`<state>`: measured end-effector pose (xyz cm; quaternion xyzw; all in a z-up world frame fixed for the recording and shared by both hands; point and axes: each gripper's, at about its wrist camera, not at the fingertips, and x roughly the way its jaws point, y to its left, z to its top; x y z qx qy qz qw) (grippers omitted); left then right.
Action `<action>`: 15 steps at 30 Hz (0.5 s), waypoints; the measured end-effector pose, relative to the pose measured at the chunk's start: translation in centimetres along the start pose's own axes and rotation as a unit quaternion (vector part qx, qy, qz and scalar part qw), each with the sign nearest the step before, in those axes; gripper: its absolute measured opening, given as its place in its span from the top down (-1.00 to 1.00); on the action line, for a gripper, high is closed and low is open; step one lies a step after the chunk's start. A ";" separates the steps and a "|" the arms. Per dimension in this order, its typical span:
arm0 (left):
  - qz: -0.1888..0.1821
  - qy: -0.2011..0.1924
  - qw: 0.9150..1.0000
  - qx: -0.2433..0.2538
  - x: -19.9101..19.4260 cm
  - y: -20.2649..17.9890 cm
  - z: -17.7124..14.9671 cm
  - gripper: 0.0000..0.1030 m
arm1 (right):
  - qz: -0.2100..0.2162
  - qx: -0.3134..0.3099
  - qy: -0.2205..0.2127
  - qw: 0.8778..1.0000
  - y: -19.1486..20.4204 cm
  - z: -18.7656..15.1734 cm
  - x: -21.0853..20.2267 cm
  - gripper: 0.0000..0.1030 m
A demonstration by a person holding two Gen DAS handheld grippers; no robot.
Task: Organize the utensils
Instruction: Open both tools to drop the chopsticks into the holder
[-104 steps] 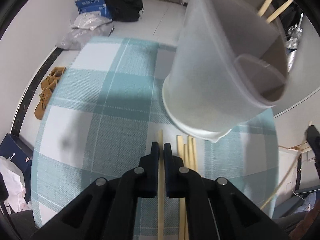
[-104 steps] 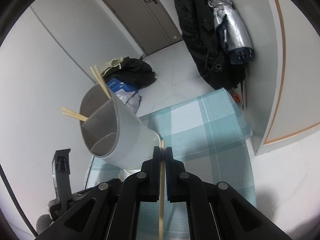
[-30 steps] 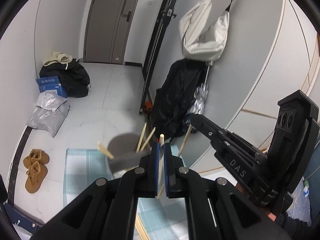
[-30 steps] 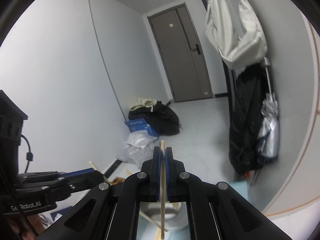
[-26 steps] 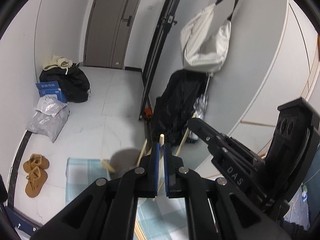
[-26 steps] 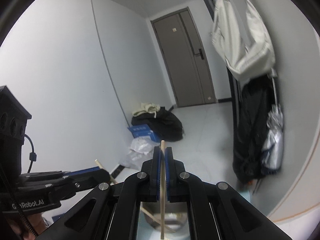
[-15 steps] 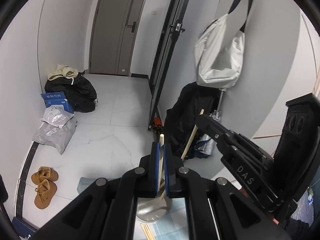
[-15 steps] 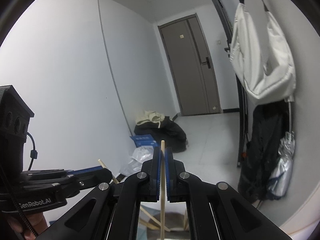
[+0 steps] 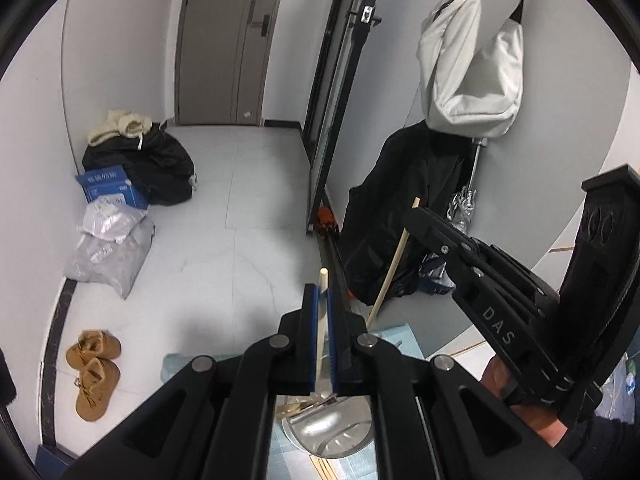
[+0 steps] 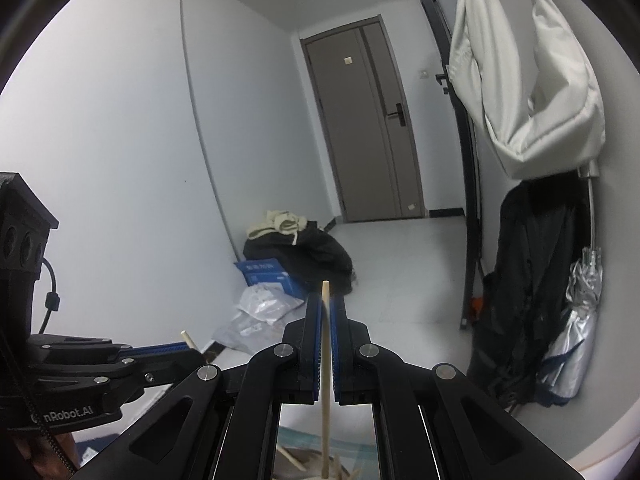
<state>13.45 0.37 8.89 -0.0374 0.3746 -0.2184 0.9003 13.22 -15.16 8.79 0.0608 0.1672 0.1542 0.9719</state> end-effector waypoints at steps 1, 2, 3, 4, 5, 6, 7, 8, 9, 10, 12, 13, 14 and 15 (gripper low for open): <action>-0.002 0.005 1.000 -0.003 0.2 0.1 0.0 0.98 | 0.003 0.002 0.006 1.000 -0.2 -0.4 0.2 0.94; -0.006 0.011 1.000 -0.007 0.4 0.3 -0.2 0.98 | 0.006 0.002 0.010 1.000 -0.3 -0.7 0.3 0.93; -0.005 0.014 1.000 -0.007 0.5 0.3 -0.3 0.98 | 0.011 0.002 0.012 1.000 -0.3 -1.1 0.3 0.93; -0.003 0.017 1.000 -0.006 0.6 0.3 -0.2 0.98 | 0.014 0.000 0.014 1.000 -0.4 -1.5 0.4 0.93; -0.003 0.021 1.000 -0.005 0.7 0.3 -0.2 0.98 | 0.018 -0.002 0.017 1.000 -0.4 -1.8 0.3 0.93; -0.004 0.024 1.000 -0.005 0.8 0.3 -0.2 0.98 | 0.023 -0.002 0.020 1.000 -0.4 -2.1 0.3 0.93; -0.006 0.026 1.000 -0.006 0.7 0.4 -0.2 0.98 | 0.030 0.000 0.023 0.999 -0.4 -2.4 0.3 0.93; -0.005 0.027 1.000 -0.009 0.6 0.5 -0.3 0.98 | 0.034 0.001 0.026 0.999 -0.4 -2.5 0.2 0.93; -0.005 0.028 1.000 -0.013 0.7 0.5 -0.2 0.98 | 0.038 0.002 0.030 0.999 -0.4 -2.7 0.2 0.93; -0.008 0.029 0.999 -0.018 0.7 0.7 -0.3 0.98 | 0.042 0.003 0.035 0.998 -0.4 -2.8 0.3 0.93; -0.008 0.033 0.999 -0.026 0.7 0.9 -0.4 0.98 | 0.049 0.002 0.047 0.998 -0.2 -3.1 0.4 0.93; -0.007 0.034 0.999 -0.027 0.8 0.8 -0.6 0.98 | 0.050 -0.001 0.056 0.997 -0.1 -3.3 0.5 0.93; -0.004 0.034 0.999 -0.027 0.9 0.7 -0.7 0.98 | 0.049 -0.002 0.060 0.997 0.0 -3.6 0.5 0.93; -0.001 0.032 0.999 -0.029 0.8 0.6 -0.9 0.98 | 0.050 -0.002 0.062 0.997 0.1 -3.8 0.5 0.92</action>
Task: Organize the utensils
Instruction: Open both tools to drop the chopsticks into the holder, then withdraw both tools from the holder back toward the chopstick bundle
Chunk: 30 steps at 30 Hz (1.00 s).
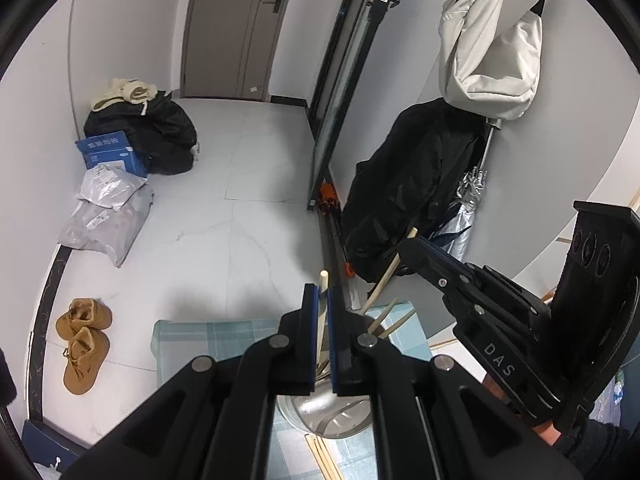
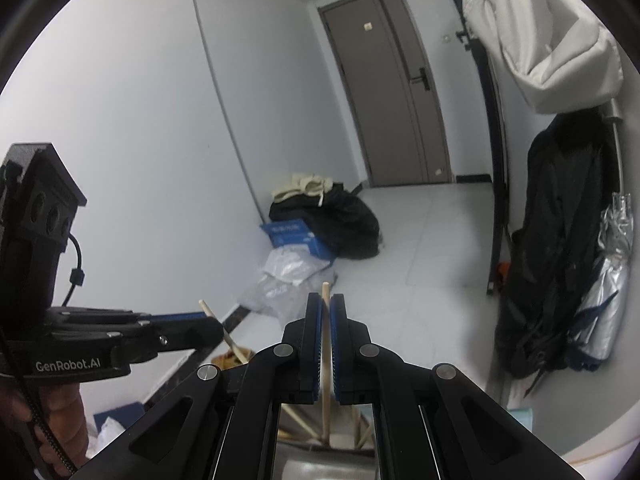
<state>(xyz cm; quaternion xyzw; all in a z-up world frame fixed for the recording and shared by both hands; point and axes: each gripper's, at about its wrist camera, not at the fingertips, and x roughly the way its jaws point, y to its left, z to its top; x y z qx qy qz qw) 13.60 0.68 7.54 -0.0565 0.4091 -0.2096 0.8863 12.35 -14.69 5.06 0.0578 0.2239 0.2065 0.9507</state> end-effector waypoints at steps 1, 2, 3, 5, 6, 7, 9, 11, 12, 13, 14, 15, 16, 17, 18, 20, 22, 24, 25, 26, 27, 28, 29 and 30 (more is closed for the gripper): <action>0.000 0.001 1.000 -0.001 0.0 -0.1 -0.2 0.98 | 0.004 0.002 0.005 1.000 0.0 -0.2 0.0 0.91; 0.000 0.001 1.000 -0.001 0.1 -0.1 -0.3 0.98 | 0.004 0.004 0.009 1.000 0.0 -0.5 0.0 0.91; 0.001 -0.001 1.000 -0.002 0.1 -0.1 -0.5 0.97 | 0.001 0.003 0.012 1.000 0.0 -0.7 -0.1 0.88; 0.007 -0.001 1.000 -0.012 0.0 0.1 -0.8 0.96 | -0.003 0.007 0.018 1.000 -0.2 -1.0 -0.3 0.88; 0.011 0.004 1.000 -0.015 0.0 0.2 -0.9 0.89 | -0.006 0.010 0.019 1.000 -0.3 -1.2 -0.5 0.88; 0.022 0.008 1.000 -0.019 0.0 0.1 -1.0 0.83 | -0.009 0.015 0.019 1.000 -0.4 -1.4 -0.9 0.88; 0.034 -0.003 0.999 -0.020 -0.6 -0.2 -1.2 0.51 | -0.010 0.025 0.017 0.999 -0.9 -1.5 -1.7 0.87; 0.042 -0.019 0.999 -0.018 -1.4 -0.4 -1.5 0.25 | -0.019 0.029 0.016 0.999 -1.1 -1.7 -2.5 0.74; 0.046 -0.028 0.998 -0.017 -1.9 -0.7 -1.7 0.05 | -0.021 0.031 0.015 0.999 -1.2 -1.9 -2.9 0.57; 0.051 -0.033 0.998 -0.016 -2.3 -0.9 -1.7 -0.03 | -0.025 0.033 0.016 0.999 -1.4 -1.9 -3.0 0.49; 0.055 -0.040 0.998 -0.016 -2.5 -1.0 -1.8 -0.15 | -0.029 0.033 0.016 0.999 -1.5 -1.9 -3.5 0.30; 0.058 -0.048 0.997 -0.016 -3.1 -1.3 -1.9 -0.22 | -0.034 0.033 0.015 0.999 -1.6 -2.0 -4.0 0.26; 0.060 -0.055 0.997 -0.016 -3.6 -1.4 -2.0 -0.25 | -0.037 0.035 0.013 0.999 -1.6 -2.1 -4.5 0.26; 0.064 -0.059 0.996 -0.015 -3.7 -1.3 -2.2 -0.32 | -0.040 0.037 0.011 0.998 -1.8 -2.2 -5.0 0.26; 0.069 -0.065 0.995 -0.015 -4.0 -1.4 -2.3 -0.42 | -0.045 0.040 0.008 0.998 -1.9 -2.2 -5.6 0.23; 0.087 -0.077 0.993 -0.018 -4.6 -1.7 -2.6 -0.56 | -0.054 0.046 0.000 0.997 -2.2 -2.4 -6.8 0.10; 0.090 -0.086 0.992 -0.024 -5.3 -1.8 -3.0 -0.59 | -0.063 0.051 -0.008 0.997 -2.1 -2.7 -7.9 -0.02; 0.092 -0.091 0.991 -0.027 -5.9 -2.2 -3.5 -0.63 | -0.066 0.047 -0.014 0.997 -1.8 -2.9 -9.0 -0.21; 0.094 -0.093 0.991 -0.026 -6.1 -2.3 -3.7 -0.65 | -0.066 0.044 -0.016 0.997 -1.5 -3.2 -9.5 -0.21; 0.094 -0.096 0.991 -0.026 -6.5 -2.6 -4.0 -0.69 | -0.066 0.040 -0.017 0.997 -1.2 -3.3 -10.0 -0.22; 0.095 -0.100 0.990 -0.025 -6.8 -2.8 -4.3 -0.73 | -0.067 0.037 -0.019 0.997 -0.9 -3.5 -10.4 -0.25; 0.095 -0.106 0.989 -0.024 -7.2 -3.0 -4.7 -0.75 | -0.069 0.034 -0.021 0.997 -0.6 -3.7 -10.9 -0.27; 0.092 -0.114 0.989 -0.023 -7.6 -3.2 -5.1 -0.77 | -0.070 0.033 -0.024 0.997 -0.4 -3.9 -11.4 -0.33; 0.090 -0.122 0.988 -0.023 -7.8 -3.3 -5.4 -0.80 | -0.072 0.032 -0.026 0.997 -0.2 -4.1 -11.8 -0.43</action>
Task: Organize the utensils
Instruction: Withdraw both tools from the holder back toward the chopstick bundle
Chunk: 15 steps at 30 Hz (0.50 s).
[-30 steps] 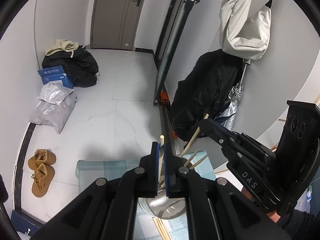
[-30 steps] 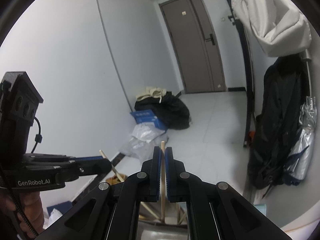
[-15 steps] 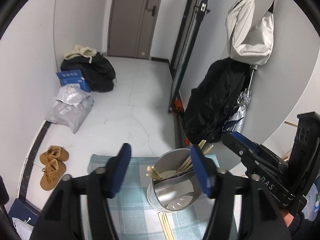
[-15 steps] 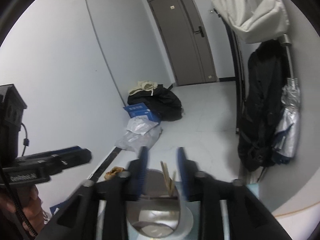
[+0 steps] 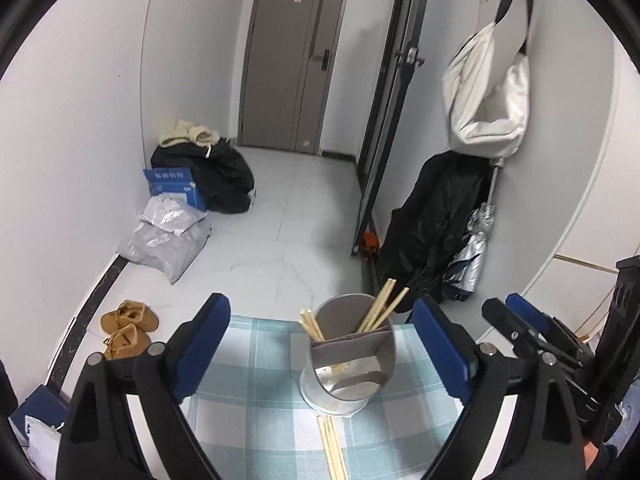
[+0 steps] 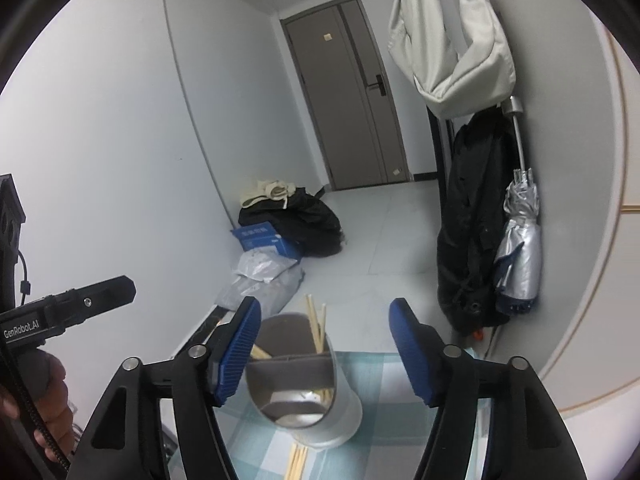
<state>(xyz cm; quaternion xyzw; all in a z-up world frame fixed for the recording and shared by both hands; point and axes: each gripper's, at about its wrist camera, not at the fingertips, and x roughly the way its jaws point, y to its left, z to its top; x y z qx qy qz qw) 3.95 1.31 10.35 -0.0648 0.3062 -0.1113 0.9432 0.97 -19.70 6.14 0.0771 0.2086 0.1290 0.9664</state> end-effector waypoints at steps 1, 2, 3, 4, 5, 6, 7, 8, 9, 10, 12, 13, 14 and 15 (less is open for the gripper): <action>0.003 -0.007 1.000 -0.001 -0.4 -0.1 -0.3 -0.81 | -0.002 -0.001 -0.002 1.000 0.2 -0.3 -0.6 -0.51; 0.008 -0.010 1.000 -0.002 -0.8 -0.1 -0.6 -0.83 | -0.001 0.000 -0.003 1.000 0.3 -0.5 -1.0 -0.52; 0.009 -0.011 1.000 -0.004 -1.1 -0.2 -0.9 -0.85 | 0.003 0.001 -0.004 1.000 0.4 -0.8 -1.4 -0.52; 0.010 -0.013 1.000 -0.009 -1.4 -0.1 -1.3 -0.85 | 0.004 0.001 -0.003 1.000 0.5 -1.1 -1.7 -0.52; 0.011 -0.014 1.000 -0.014 -1.7 0.0 -1.7 -0.87 | 0.005 0.001 -0.003 1.000 0.6 -1.4 -2.0 -0.52; 0.012 -0.016 1.000 -0.018 -2.0 0.0 -2.0 -0.91 | 0.005 0.001 -0.004 1.000 0.8 -1.7 -2.3 -0.52; 0.012 -0.019 1.000 -0.021 -2.3 0.1 -2.3 -0.92 | 0.006 0.001 -0.004 1.000 0.9 -2.1 -2.7 -0.52; 0.013 -0.023 0.999 -0.023 -2.6 0.1 -2.6 -0.93 | 0.006 0.000 -0.004 1.000 1.0 -2.5 -3.0 -0.53; 0.014 -0.026 0.999 -0.021 -2.9 0.0 -2.9 -0.95 | 0.007 -0.002 -0.004 1.000 1.2 -2.9 -3.2 -0.55; 0.019 -0.029 0.999 -0.016 -3.2 -0.2 -3.3 -0.95 | 0.007 -0.003 -0.003 1.000 1.3 -3.4 -3.5 -0.55; 0.018 -0.036 0.999 -0.012 -3.7 -0.3 -4.0 -0.97 | 0.009 -0.005 -0.002 1.000 1.5 -4.2 -4.0 -0.58; 0.018 -0.037 0.999 -0.012 -3.9 -0.4 -4.2 -0.97 | 0.010 -0.005 -0.002 1.000 1.7 -4.6 -4.3 -0.58; 0.018 -0.038 0.999 -0.011 -3.9 -0.4 -4.5 -0.97 | 0.010 -0.006 -0.001 1.000 1.8 -5.0 -4.6 -0.59; 0.017 -0.040 0.999 -0.009 -3.9 -0.4 -4.9 -0.97 | 0.010 -0.007 0.000 1.000 1.9 -5.4 -4.7 -0.60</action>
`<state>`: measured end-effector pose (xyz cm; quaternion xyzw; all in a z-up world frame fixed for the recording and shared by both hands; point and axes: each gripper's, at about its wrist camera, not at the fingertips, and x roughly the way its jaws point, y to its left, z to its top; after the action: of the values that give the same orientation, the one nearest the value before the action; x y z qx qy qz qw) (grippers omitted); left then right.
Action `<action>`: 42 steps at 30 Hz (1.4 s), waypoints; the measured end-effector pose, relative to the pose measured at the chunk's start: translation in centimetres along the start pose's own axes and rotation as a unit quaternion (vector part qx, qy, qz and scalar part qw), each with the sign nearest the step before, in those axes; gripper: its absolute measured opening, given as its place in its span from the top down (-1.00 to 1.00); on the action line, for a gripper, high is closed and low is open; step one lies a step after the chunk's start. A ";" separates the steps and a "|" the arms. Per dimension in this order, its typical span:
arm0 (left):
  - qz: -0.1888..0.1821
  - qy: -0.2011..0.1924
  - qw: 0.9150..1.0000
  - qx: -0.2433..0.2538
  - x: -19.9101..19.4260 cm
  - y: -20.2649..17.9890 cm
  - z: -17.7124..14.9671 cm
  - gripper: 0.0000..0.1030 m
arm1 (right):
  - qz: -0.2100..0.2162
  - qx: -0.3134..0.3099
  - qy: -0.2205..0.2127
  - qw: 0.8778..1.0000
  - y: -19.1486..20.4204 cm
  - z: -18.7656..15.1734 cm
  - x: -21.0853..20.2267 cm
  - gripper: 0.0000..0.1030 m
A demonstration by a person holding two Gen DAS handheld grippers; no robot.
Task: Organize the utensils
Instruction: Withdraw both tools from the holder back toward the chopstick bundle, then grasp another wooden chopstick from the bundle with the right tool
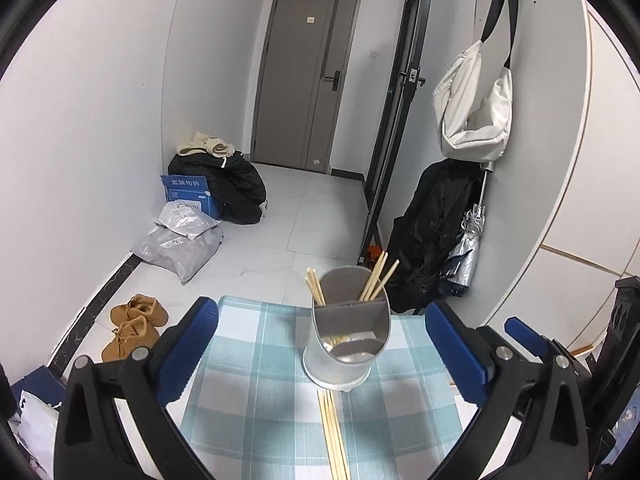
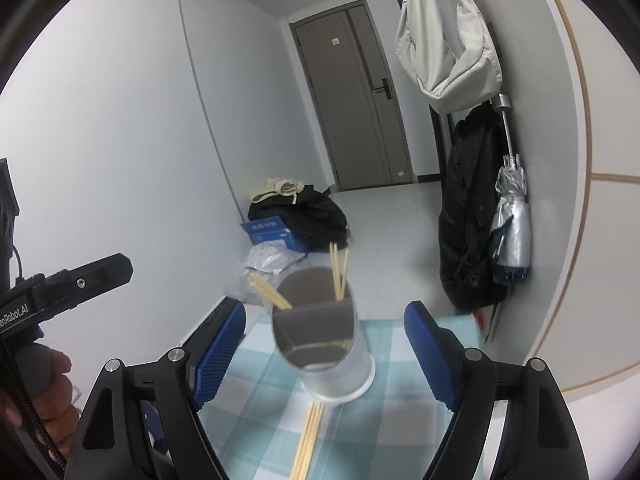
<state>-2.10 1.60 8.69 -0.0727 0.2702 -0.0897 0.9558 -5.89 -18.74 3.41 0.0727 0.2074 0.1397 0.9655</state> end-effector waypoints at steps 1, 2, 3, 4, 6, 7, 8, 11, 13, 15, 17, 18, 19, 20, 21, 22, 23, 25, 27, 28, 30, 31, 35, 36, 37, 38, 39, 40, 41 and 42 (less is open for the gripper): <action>0.002 -0.002 1.000 0.003 0.0 0.0 -0.3 -0.97 | -0.001 -0.002 0.002 1.000 0.1 -0.5 -0.2 -0.61; 0.006 -0.006 1.000 0.007 -0.2 0.0 -0.7 -0.97 | -0.003 -0.004 0.004 1.000 0.1 -1.0 -0.2 -0.63; 0.009 -0.009 1.000 0.009 -0.1 0.1 -1.0 -0.97 | -0.005 -0.006 0.007 1.000 0.0 -1.4 -0.3 -0.64; 0.011 -0.008 1.000 0.010 0.0 0.2 -1.4 -0.97 | -0.007 -0.006 0.009 1.000 0.0 -1.8 -0.3 -0.65; 0.014 -0.005 1.000 0.006 0.3 0.7 -2.1 -0.97 | -0.011 -0.010 0.018 1.000 -0.2 -3.0 -0.2 -0.65; 0.015 -0.004 1.000 0.003 0.4 0.9 -2.3 -0.97 | -0.013 -0.012 0.021 1.000 -0.2 -3.5 -0.2 -0.65; 0.018 -0.001 1.000 0.000 0.6 1.2 -2.6 -0.97 | -0.016 -0.012 0.026 0.999 -0.3 -4.0 -0.1 -0.65; 0.026 0.001 1.000 -0.010 1.2 1.6 -3.6 -0.97 | -0.015 -0.005 0.039 0.999 -0.6 -5.5 0.4 -0.65; 0.023 0.013 1.000 -0.010 1.7 1.4 -4.4 -0.97 | -0.019 -0.002 0.045 0.999 -0.7 -6.2 0.7 -0.65; 0.027 0.020 0.999 -0.007 2.2 1.3 -5.2 -0.97 | -0.023 -0.003 0.049 0.999 -0.7 -6.7 1.0 -0.65; 0.030 0.029 0.999 -0.002 2.7 1.3 -6.0 -0.97 | -0.025 -0.005 0.054 0.998 -0.7 -7.2 1.3 -0.65; 0.031 0.032 0.999 -0.002 2.9 1.3 -6.2 -0.97 | -0.027 -0.006 0.056 0.998 -0.8 -7.4 1.5 -0.65; 0.032 0.039 0.999 -0.003 3.4 1.3 -6.5 -0.97 | -0.031 -0.008 0.062 0.998 -0.8 -7.7 1.8 -0.65; 0.033 0.044 0.998 -0.006 3.7 1.4 -6.7 -0.97 | -0.034 -0.011 0.068 0.997 -0.7 -8.0 2.0 -0.65; 0.034 0.049 0.998 -0.007 4.1 1.4 -6.9 -0.97 | -0.036 -0.013 0.072 0.997 -0.8 -8.2 2.3 -0.64; 0.035 0.056 0.998 -0.009 4.6 1.6 -7.1 -0.97 | -0.043 -0.014 0.080 0.996 -0.9 -8.5 2.7 -0.64; 0.034 0.060 0.998 -0.010 4.9 1.8 -7.2 -0.97 | -0.046 -0.014 0.087 0.995 -1.0 -8.7 3.0 -0.64; 0.038 0.068 0.997 -0.014 5.6 2.4 -7.7 -0.97 | -0.046 -0.009 0.104 0.993 -1.3 -9.2 3.8 -0.64; 0.039 0.080 0.996 -0.024 6.4 3.1 -8.2 -0.97 | -0.048 -0.006 0.119 0.992 -1.4 -9.7 4.5 -0.64; 0.036 0.097 0.994 -0.037 7.0 3.8 -8.5 -0.97 | -0.050 -0.006 0.127 0.991 -1.5 -9.9 4.8 -0.64; 0.032 0.126 0.990 -0.058 7.9 4.5 -8.7 -0.97 | -0.053 -0.004 0.146 0.988 -1.7 -10.4 5.7 -0.64; 0.030 0.137 0.988 -0.067 8.3 5.0 -8.7 -0.97 | -0.055 -0.004 0.155 0.986 -1.8 -10.6 6.1 -0.64; 0.036 0.145 0.986 -0.080 8.6 6.0 -8.3 -0.97 | -0.056 -0.006 0.189 0.980 -1.8 -11.2 7.9 -0.60; 0.040 0.143 0.986 -0.081 8.6 6.2 -8.2 -0.97 | -0.051 -0.008 0.199 0.979 -1.8 -11.3 8.3 -0.56; 0.042 0.142 0.986 -0.082 8.5 6.4 -8.0 -0.97 | -0.047 -0.009 0.208 0.977 -1.6 -11.4 8.7 -0.53; 0.043 0.144 0.985 -0.083 8.6 6.6 -7.9 -0.97 | -0.046 -0.012 0.216 0.975 -1.4 -11.5 9.2 -0.53; 0.045 0.149 0.984 -0.084 8.7 6.8 -7.8 -0.97 | -0.047 -0.016 0.225 0.973 -1.2 -11.6 9.7 -0.51; 0.045 0.154 0.983 -0.087 8.9 7.0 -7.8 -0.97 | -0.048 -0.022 0.237 0.970 -1.0 -11.8 10.3 -0.46; 0.047 0.158 0.982 -0.093 9.0 7.3 -7.8 -0.97 | -0.048 -0.029 0.248 0.967 -0.7 -12.0 10.7 -0.43; 0.050 0.162 0.980 -0.100 9.1 7.6 -7.8 -0.97 | -0.046 -0.036 0.261 0.964 -0.4 -12.2 11.3 -0.39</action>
<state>2.37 6.33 -3.89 -0.1392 0.4322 -0.0248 0.8906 -1.01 -14.73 -11.99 -0.0101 0.4500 0.1169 0.8853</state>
